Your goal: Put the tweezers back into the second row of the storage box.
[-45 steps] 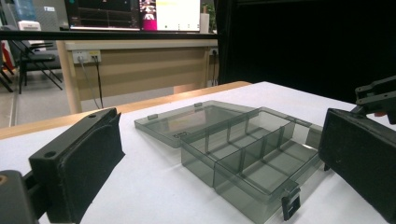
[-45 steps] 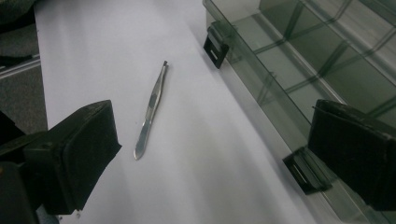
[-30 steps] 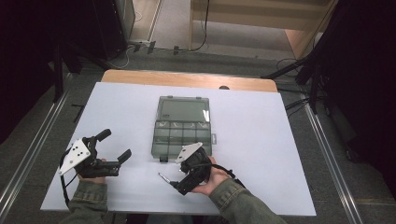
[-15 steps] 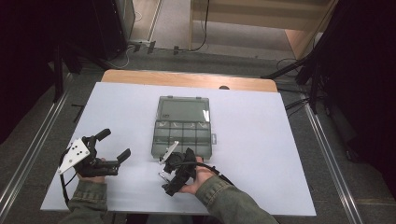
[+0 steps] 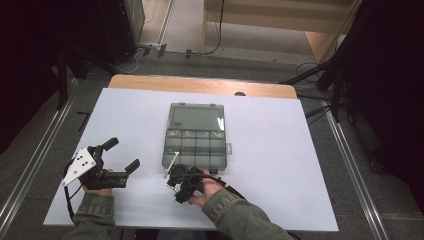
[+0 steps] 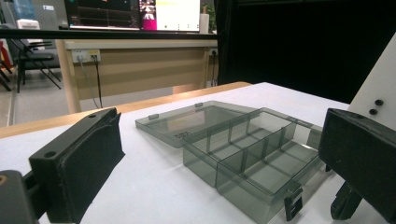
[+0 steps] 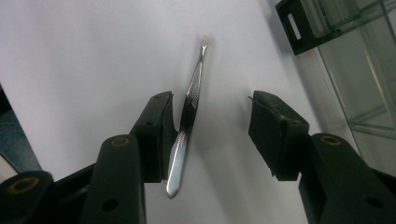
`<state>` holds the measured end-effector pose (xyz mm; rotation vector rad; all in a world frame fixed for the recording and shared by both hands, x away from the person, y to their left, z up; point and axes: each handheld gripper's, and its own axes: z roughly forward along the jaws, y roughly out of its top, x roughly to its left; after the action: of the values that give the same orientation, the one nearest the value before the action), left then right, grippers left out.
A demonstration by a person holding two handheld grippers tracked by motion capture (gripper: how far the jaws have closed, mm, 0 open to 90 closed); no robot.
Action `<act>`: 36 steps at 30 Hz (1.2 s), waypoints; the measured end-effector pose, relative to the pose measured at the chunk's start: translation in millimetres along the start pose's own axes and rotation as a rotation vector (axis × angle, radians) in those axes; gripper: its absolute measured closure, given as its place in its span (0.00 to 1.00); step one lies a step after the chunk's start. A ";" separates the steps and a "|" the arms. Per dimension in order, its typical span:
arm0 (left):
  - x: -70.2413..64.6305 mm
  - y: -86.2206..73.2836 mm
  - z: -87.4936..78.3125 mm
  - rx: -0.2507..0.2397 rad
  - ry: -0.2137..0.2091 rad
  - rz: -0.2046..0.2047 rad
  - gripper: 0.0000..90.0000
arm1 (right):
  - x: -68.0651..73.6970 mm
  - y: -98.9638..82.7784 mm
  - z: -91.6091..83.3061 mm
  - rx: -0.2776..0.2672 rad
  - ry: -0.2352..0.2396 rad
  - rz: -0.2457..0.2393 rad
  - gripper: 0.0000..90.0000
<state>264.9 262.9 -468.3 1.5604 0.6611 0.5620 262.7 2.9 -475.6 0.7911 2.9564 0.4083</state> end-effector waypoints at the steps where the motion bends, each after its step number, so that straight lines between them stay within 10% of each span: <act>1: 0.1 0.0 0.0 0.000 0.000 0.000 0.00 | -0.2 0.7 0.5 -0.001 0.000 -0.004 0.60; 8: 0.6 0.1 -0.3 -0.003 0.000 0.000 0.00 | 2.9 7.9 0.3 0.067 0.000 -0.023 0.95; 36: 0.3 -0.6 0.9 0.002 -0.005 -0.003 0.00 | -24.2 -8.0 -24.1 0.014 0.126 0.033 0.97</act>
<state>265.7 262.5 -469.0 1.5618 0.6601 0.5547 276.9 -21.5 -454.8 0.8470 3.0691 0.4566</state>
